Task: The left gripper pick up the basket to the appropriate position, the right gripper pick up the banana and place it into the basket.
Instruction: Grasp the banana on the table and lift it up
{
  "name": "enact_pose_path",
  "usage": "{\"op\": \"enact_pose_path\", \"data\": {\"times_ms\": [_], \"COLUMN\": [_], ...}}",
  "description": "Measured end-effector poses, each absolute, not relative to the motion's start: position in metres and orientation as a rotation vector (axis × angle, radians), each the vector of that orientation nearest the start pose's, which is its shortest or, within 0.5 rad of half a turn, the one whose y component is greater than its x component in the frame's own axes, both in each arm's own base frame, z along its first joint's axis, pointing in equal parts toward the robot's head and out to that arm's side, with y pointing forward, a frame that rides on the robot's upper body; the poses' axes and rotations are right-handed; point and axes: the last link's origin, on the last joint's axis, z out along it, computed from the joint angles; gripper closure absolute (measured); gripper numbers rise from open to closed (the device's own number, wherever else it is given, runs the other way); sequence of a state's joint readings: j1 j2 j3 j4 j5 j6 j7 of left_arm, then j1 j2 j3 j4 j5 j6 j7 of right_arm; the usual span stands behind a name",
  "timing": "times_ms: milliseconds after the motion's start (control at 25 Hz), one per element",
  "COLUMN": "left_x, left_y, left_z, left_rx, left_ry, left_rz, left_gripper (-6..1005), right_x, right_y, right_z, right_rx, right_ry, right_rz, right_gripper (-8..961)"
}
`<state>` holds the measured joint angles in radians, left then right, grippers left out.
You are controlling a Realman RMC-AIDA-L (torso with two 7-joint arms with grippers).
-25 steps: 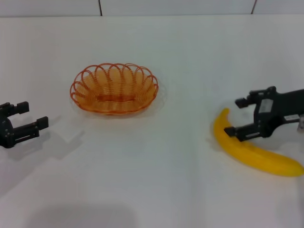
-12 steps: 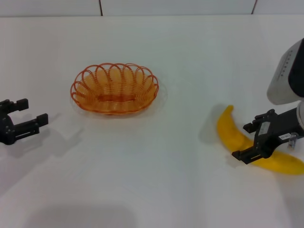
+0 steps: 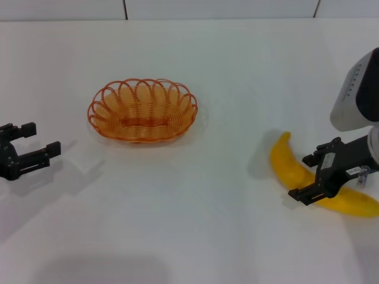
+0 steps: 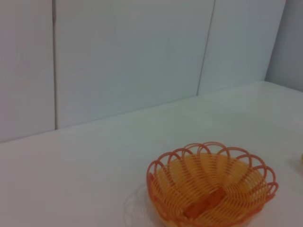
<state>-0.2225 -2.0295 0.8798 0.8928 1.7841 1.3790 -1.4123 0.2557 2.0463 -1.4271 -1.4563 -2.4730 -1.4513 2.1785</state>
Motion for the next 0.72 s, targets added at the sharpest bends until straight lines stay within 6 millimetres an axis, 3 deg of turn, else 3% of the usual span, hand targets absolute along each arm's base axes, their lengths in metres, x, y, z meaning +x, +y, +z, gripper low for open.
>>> {"op": "enact_pose_path", "data": {"times_ms": [440,720], "left_x": [-0.326,-0.326], "left_y": [0.296,0.296], "left_z": [0.049,0.049], "left_rx": [-2.445,-2.445], "left_ry": [-0.663,-0.664], "left_rz": [-0.510,-0.510], "left_gripper": [226,227], "right_x": [0.257,0.248], "right_y": [0.300,0.303], "right_z": [0.010,0.024], "right_rx": [-2.695,-2.658], "right_ry": [0.707,0.669], "right_rz": [-0.465,-0.414], "right_gripper": [128,430]}}
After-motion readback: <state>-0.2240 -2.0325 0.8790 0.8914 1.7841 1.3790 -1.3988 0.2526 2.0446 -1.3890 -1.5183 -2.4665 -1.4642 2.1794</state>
